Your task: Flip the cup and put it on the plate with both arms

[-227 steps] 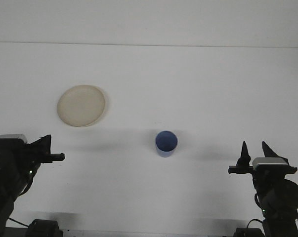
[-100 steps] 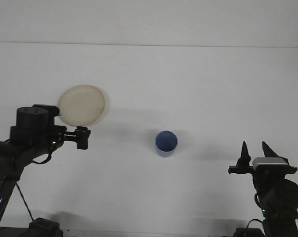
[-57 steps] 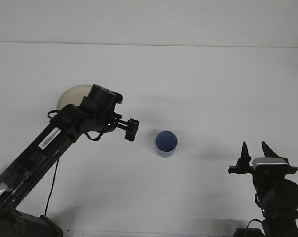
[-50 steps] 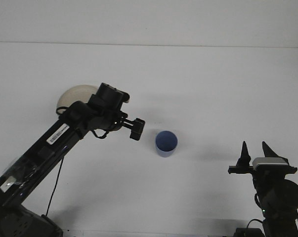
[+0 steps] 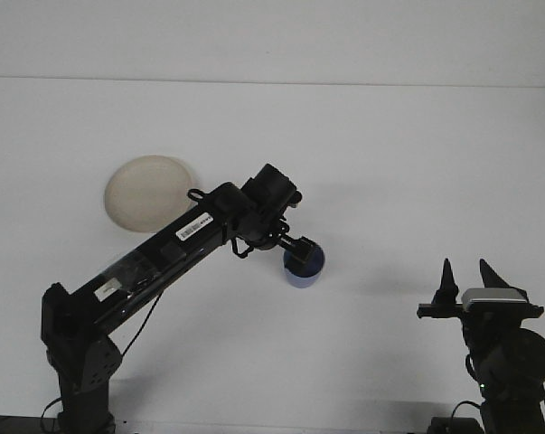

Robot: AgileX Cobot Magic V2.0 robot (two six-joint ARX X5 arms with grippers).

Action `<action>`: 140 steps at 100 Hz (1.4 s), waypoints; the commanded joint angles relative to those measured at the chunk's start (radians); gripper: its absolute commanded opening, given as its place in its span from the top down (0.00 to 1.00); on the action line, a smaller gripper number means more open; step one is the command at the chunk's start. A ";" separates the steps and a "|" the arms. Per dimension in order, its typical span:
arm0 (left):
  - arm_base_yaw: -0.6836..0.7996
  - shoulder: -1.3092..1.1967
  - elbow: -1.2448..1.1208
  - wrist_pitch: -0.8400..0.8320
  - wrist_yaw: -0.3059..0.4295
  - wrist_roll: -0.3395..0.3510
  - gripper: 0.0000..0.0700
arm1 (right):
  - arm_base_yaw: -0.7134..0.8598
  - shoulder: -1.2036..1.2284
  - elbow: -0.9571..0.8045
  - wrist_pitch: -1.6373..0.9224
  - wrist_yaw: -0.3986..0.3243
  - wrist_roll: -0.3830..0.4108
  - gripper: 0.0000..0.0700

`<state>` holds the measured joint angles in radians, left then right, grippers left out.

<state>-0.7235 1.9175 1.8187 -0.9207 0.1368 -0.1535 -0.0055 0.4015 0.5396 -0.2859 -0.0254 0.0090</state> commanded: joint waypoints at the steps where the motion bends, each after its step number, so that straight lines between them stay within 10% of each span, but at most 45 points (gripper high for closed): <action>1: -0.011 0.038 0.026 0.001 0.003 0.014 0.11 | 0.000 0.003 0.006 0.009 0.000 0.017 0.45; 35: -0.010 0.145 0.026 0.000 0.003 0.021 0.14 | 0.000 0.003 0.006 0.008 0.000 0.017 0.45; 64: -0.017 0.146 0.026 0.016 0.003 0.035 1.00 | 0.000 0.003 0.006 0.008 0.000 0.017 0.45; 140: 0.132 0.099 0.479 -0.351 -0.143 0.151 0.99 | 0.000 0.003 0.006 0.008 0.000 0.017 0.45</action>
<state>-0.6159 2.0289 2.2517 -1.2675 0.0170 -0.0257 -0.0055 0.4015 0.5396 -0.2859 -0.0254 0.0090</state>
